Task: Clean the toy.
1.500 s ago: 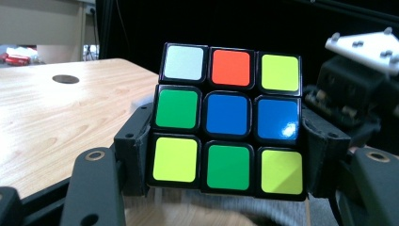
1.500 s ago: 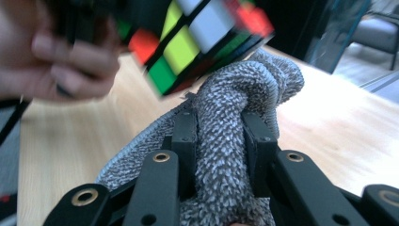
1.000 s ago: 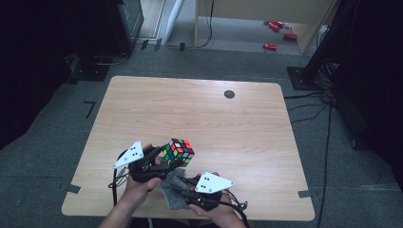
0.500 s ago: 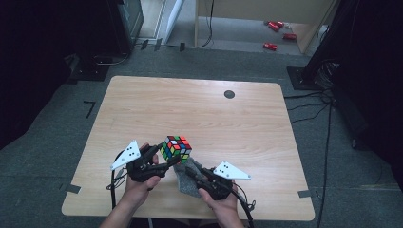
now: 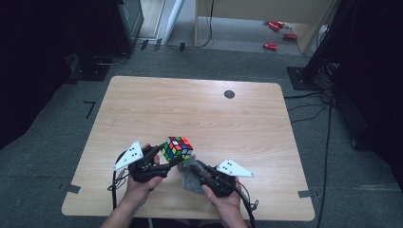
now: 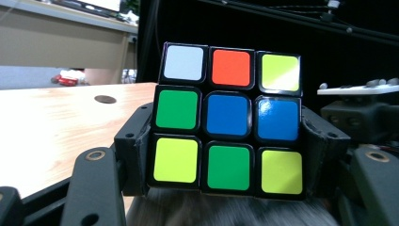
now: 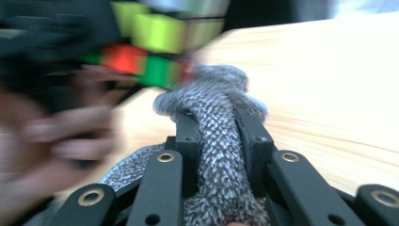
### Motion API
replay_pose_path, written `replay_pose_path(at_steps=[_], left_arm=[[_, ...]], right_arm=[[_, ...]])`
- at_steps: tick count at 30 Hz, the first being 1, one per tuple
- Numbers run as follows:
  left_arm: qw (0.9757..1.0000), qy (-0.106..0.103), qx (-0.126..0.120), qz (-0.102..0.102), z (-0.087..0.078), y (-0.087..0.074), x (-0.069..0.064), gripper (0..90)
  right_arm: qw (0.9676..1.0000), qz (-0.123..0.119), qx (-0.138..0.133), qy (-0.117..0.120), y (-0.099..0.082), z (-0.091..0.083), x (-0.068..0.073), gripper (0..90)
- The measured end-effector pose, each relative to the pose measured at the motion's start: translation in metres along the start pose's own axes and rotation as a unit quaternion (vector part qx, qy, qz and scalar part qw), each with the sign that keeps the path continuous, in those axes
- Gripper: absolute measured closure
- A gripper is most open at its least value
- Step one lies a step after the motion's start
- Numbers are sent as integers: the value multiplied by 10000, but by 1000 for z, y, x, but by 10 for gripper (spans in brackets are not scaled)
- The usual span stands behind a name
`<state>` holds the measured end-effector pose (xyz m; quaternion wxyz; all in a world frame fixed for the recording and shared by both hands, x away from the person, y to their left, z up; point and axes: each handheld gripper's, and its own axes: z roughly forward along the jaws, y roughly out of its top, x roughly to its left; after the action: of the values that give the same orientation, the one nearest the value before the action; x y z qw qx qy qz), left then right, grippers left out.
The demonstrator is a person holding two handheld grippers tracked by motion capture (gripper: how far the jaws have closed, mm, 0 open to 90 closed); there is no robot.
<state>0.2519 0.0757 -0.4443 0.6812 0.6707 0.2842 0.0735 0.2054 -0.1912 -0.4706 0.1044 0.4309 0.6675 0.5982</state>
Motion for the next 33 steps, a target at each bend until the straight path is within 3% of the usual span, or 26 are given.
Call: replay_pose_path(at_steps=[1,2,3,4,5,6,7,9,10,13,15,18,21,24,26,28,31,33], left_arm=[[10000,51,-10,-33,-2,1,3,340],[10000,72,-11,-56,-3,1,5,340],[9999,121,10,-107,-4,2,8,340],[9999,121,10,-107,-4,2,8,339],[9997,118,69,-187,-4,2,11,340],[9997,118,69,-187,-4,2,11,340],[9993,117,184,-305,-2,1,14,339],[9989,150,265,-362,-1,0,15,339],[9983,235,370,-376,1,-1,17,339],[9974,326,529,-371,3,-3,17,339],[9965,379,642,-375,4,-3,18,339],[9949,449,814,-403,7,-5,20,339],[9933,443,944,-492,9,-7,22,339],[9927,361,1005,-554,10,-7,21,339],[9922,290,1052,-597,12,-7,19,339],[9915,227,1119,-628,14,-7,18,339],[9897,81,1255,-684,18,-8,13,339],[9885,-34,1346,-686,21,-9,10,339]], right_arm=[[9997,18,2,-262,1,-2,-6,741],[9960,-180,-17,-874,6,-8,-18,740],[9912,-487,-51,-1232,8,-11,-22,739],[9912,-487,-51,-1232,8,-11,-22,739],[9754,-1149,-84,-1881,10,-17,-28,734],[9754,-1149,-84,-1881,10,-17,-28,734],[9657,-1439,-51,-2160,10,-19,-37,728],[9640,-1480,5,-2211,10,-19,-40,724],[9651,-1335,270,-2235,5,-15,-52,712],[9672,-1192,627,-2152,-4,-6,-65,654],[9697,-1120,656,-2071,-9,-4,-70,534],[9738,-1271,342,-1854,-5,-6,-68,393],[9739,-1649,-1,-1558,4,-12,-56,328],[9683,-2161,-233,-1233,7,-13,-43,286],[9669,-2373,-245,-906,5,-9,-33,264],[9621,-2646,-187,-624,1,-4,-21,247],[9535,-2986,-88,-388,-6,4,-6,232],[9498,-3108,-40,-366,-10,9,1,224]])
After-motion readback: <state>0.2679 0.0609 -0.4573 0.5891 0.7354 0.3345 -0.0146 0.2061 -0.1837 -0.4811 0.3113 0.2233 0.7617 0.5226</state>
